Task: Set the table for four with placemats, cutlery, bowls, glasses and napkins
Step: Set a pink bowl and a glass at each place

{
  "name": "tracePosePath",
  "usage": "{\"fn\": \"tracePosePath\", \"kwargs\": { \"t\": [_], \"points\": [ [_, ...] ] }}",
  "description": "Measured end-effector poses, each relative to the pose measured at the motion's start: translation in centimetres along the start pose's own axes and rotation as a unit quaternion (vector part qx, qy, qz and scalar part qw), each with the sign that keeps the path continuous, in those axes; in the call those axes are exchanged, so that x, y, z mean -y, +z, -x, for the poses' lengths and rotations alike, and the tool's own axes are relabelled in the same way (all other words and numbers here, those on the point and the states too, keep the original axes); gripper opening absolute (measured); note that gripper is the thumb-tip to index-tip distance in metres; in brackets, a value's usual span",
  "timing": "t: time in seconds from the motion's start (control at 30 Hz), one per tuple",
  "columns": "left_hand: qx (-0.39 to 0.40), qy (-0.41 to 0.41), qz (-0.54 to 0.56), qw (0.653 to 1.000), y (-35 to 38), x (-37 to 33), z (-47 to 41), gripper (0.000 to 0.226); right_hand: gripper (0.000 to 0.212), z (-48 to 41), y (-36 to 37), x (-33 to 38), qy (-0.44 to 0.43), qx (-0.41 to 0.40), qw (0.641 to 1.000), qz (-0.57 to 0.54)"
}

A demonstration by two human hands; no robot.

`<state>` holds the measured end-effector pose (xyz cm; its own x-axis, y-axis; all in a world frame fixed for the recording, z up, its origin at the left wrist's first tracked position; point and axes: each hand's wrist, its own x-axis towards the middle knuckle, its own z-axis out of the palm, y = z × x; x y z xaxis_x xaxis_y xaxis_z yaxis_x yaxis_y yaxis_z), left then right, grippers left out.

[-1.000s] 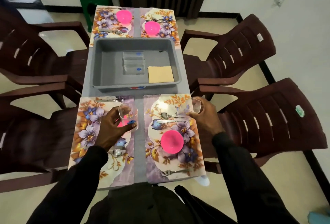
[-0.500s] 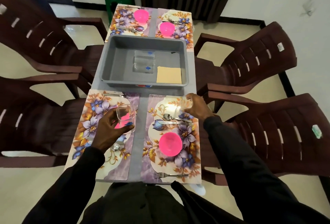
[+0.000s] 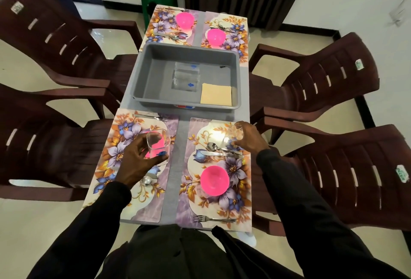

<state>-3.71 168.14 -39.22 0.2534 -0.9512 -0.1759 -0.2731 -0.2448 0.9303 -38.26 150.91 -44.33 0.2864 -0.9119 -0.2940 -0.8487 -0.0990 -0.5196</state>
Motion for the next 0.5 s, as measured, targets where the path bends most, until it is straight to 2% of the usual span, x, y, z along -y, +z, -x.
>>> {"fn": "tracePosePath", "kwargs": {
  "t": [0.5],
  "points": [
    [0.0,0.011,0.008,1.0,-0.62,0.44,0.21,0.067,0.072,0.17,-0.06,0.46,0.011,0.014,1.0,0.025]
  ]
}}
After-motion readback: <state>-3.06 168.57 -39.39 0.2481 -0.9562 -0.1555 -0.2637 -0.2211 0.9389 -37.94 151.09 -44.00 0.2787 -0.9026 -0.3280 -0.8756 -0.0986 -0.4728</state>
